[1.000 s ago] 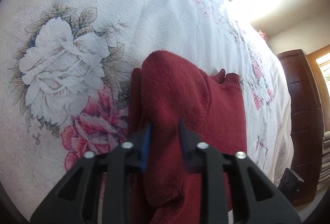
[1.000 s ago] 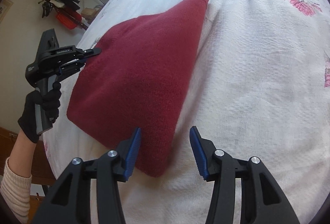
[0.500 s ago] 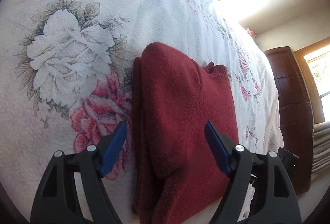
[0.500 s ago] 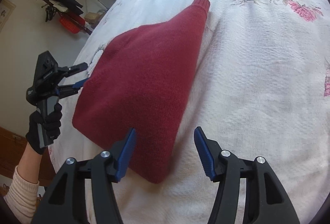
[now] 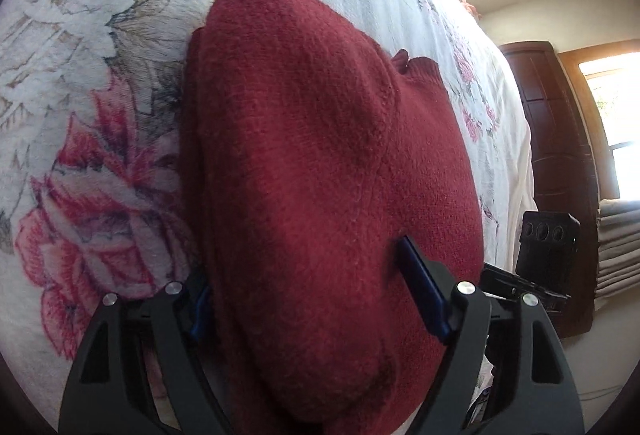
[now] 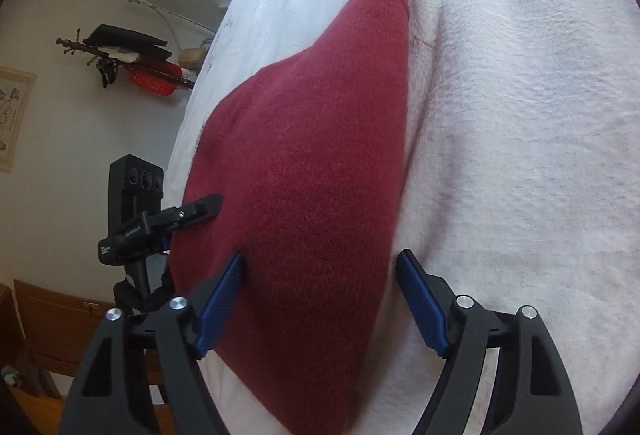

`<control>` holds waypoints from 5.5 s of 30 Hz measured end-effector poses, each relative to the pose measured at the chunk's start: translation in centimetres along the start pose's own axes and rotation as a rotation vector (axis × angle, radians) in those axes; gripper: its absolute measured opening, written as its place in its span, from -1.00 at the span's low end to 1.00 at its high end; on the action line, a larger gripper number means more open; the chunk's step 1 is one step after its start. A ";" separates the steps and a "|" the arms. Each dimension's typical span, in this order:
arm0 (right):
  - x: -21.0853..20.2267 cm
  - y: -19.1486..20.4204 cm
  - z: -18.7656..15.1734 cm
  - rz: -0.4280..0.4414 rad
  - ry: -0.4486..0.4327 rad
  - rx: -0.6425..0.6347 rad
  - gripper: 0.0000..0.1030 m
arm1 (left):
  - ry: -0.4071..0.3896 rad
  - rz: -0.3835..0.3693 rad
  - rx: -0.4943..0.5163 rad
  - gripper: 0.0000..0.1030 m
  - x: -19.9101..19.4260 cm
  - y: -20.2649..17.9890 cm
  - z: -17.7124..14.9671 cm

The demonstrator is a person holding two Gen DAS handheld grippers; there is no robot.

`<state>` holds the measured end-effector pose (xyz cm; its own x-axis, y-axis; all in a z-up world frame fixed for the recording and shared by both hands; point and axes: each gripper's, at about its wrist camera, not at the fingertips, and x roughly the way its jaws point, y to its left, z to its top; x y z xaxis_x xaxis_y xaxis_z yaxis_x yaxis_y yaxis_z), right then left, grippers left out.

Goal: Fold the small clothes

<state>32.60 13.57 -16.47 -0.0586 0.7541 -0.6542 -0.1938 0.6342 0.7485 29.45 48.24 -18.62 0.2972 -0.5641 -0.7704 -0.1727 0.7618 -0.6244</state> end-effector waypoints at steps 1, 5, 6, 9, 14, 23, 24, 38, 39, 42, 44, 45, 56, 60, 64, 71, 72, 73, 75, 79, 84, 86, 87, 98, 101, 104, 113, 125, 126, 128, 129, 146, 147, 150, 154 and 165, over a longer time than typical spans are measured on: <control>0.5 -0.3 0.2 0.020 0.002 0.023 0.52 | 0.000 -0.010 0.002 0.25 0.1 -0.1 0.0; 0.9 0.0 0.2 0.009 -0.010 0.032 0.20 | -0.039 -0.027 0.005 -0.21 -0.6 -0.3 -0.5; 0.3 0.1 0.0 0.014 -0.021 0.024 0.05 | -0.050 -0.045 -0.007 -0.27 -0.9 -0.2 -0.7; -2.2 0.7 -0.7 0.035 -0.057 0.008 -0.08 | -0.083 -0.126 -0.034 -0.33 -2.0 -0.8 -1.7; -6.7 2.4 -2.5 0.044 -0.081 -0.047 -0.11 | -0.105 -0.197 -0.002 -0.33 -3.3 -4.7 -4.9; -17.6 2.6 -10.4 -0.001 -0.145 -0.102 -0.11 | -0.117 -0.256 0.086 -0.33 -2.4 -14.2 -13.2; -18.6 2.4 -11.3 -0.005 -0.153 -0.102 -0.11 | -0.113 -0.255 0.098 -0.33 -2.3 -15.2 -14.2; -22.1 -4.2 -21.5 -0.083 -0.161 -0.028 -0.11 | -0.042 -0.149 0.141 -0.33 4.0 -19.8 -25.0; -21.7 -4.7 -22.0 -0.087 -0.156 -0.017 -0.11 | -0.038 -0.140 0.129 -0.33 4.5 -19.4 -25.4; -20.3 -5.7 -23.0 -0.118 -0.137 -0.003 -0.11 | -0.025 -0.109 0.111 -0.32 5.9 -18.5 -26.2; -19.4 -6.2 -23.5 -0.153 -0.131 -0.007 -0.09 | -0.021 -0.110 0.092 -0.30 6.2 -17.3 -26.3; -19.1 -6.3 -23.7 -0.164 -0.131 -0.006 -0.08 | -0.021 -0.114 0.082 -0.28 6.5 -17.1 -26.3; -19.1 -7.0 -25.2 -0.193 -0.146 0.039 0.20 | 0.001 -0.028 0.068 0.18 6.0 -15.9 -26.4; -20.4 -6.6 -26.9 -0.200 -0.148 0.028 0.29 | -0.034 0.041 0.122 0.24 3.3 -17.0 -27.8; -21.1 -5.7 -29.2 -0.194 -0.142 0.007 0.30 | -0.079 0.078 0.204 0.39 1.0 -19.0 -30.9; -19.8 -6.6 -32.3 -0.198 -0.106 0.049 0.26 | -0.096 0.204 0.248 0.39 1.5 -19.1 -34.5; -19.6 -6.8 -32.7 -0.196 -0.101 0.057 0.08 | -0.094 0.205 0.227 0.34 1.5 -18.4 -34.6; -19.5 -6.8 -32.8 -0.196 -0.096 0.061 -0.16 | -0.093 0.203 0.207 0.30 1.6 -17.9 -34.6; -19.7 -6.7 -33.1 -0.217 -0.112 0.056 -0.42 | -0.096 0.205 0.176 0.21 1.5 -17.0 -34.6; -21.0 -6.5 -33.5 -0.194 -0.154 0.064 -0.56 | -0.088 0.198 0.140 0.21 1.6 -15.8 -34.5; -20.5 -7.6 -34.1 -0.225 -0.137 0.097 -0.56 | -0.073 0.212 0.135 0.22 2.4 -14.8 -34.7; -20.2 -7.9 -34.2 -0.230 -0.138 0.110 -0.56 | -0.076 0.211 0.136 0.23 2.4 -14.5 -34.9; -20.1 -7.7 -34.1 -0.227 -0.138 0.121 -0.56 | -0.077 0.214 0.138 0.23 2.3 -14.5 -34.9; -20.0 -7.2 -34.8 -0.272 -0.160 0.148 -0.26 | -0.086 0.274 0.164 0.27 1.3 -15.4 -36.1; -20.7 -6.2 -35.5 -0.323 -0.179 0.143 0.13 | -0.087 0.320 0.171 0.37 0.4 -16.1 -37.0; -21.5 -4.2 -36.2 -0.408 -0.208 0.092 0.43 | -0.091 0.360 0.175 0.53 -0.6 -17.1 -38.0; -23.1 1.2 -37.3 -0.643 -0.245 -0.008 0.83 | -0.131 0.467 0.182 0.73 -3.5 -20.6 -40.2; -25.3 8.0 -38.2 -0.767 -0.329 -0.125 0.92 | -0.240 0.577 0.230 0.77 -7.4 -24.6 -42.4; -25.4 8.4 -38.3 -0.761 -0.333 -0.133 0.92 | -0.244 0.575 0.228 0.77 -7.7 -24.7 -42.6; -25.5 9.1 -38.4 -0.744 -0.337 -0.142 0.92 | -0.252 0.576 0.225 0.77 -8.1 -24.9 -43.0; -25.4 9.5 -38.4 -0.740 -0.338 -0.147 0.92 | -0.257 0.584 0.226 0.77 -8.2 -25.0 -43.2; -24.9 12.3 -39.6 -0.784 -0.328 -0.186 0.92 | -0.292 0.638 0.291 0.78 -9.5 -27.2 -44.9; -24.9 12.3 -39.6 -0.779 -0.326 -0.182 0.92 | -0.290 0.637 0.290 0.78 -9.4 -27.2 -44.8; -24.9 11.9 -39.5 -0.771 -0.319 -0.164 0.92 | -0.281 0.635 0.287 0.78 -9.1 -27.1 -44.8; -25.0 11.3 -39.3 -0.771 -0.320 -0.146 0.92 | -0.278 0.648 0.291 0.78 -8.8 -27.1 -44.6; -25.3 9.5 -38.4 -0.778 -0.311 -0.112 0.92 | -0.269 0.659 0.301 0.78 -8.4 -27.3 -44.0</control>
<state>-5.33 -5.99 3.00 0.4008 0.1321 -0.9066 -0.1640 0.9839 0.0709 -9.68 18.13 -0.79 0.4465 0.1030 -0.8888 -0.1413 0.9890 0.0437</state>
